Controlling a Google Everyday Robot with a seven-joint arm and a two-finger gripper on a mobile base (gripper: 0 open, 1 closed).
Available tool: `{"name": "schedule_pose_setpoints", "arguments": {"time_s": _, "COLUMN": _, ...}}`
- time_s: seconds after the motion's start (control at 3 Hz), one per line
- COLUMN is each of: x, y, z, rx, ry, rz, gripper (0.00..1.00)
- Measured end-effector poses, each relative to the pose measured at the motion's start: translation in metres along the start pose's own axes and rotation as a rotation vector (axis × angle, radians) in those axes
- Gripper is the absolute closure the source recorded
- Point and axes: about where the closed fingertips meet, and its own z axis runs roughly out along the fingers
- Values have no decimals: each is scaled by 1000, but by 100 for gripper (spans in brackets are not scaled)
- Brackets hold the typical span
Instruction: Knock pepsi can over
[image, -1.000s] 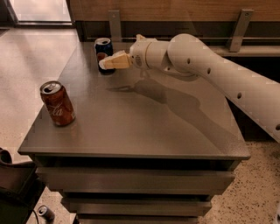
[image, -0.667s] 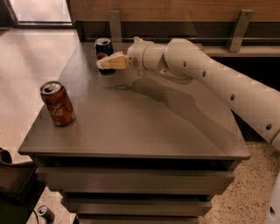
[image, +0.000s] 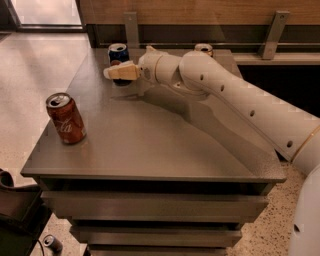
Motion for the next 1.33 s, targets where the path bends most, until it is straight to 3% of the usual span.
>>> {"name": "schedule_pose_setpoints", "arguments": {"time_s": 0.67, "x": 2, "y": 4, "z": 17, "rx": -12, "ry": -17, "rz": 25, "gripper": 0}}
{"name": "schedule_pose_setpoints", "arguments": {"time_s": 1.33, "x": 6, "y": 9, "z": 26, "rx": -27, "ry": -21, "rz": 39, "gripper": 41}}
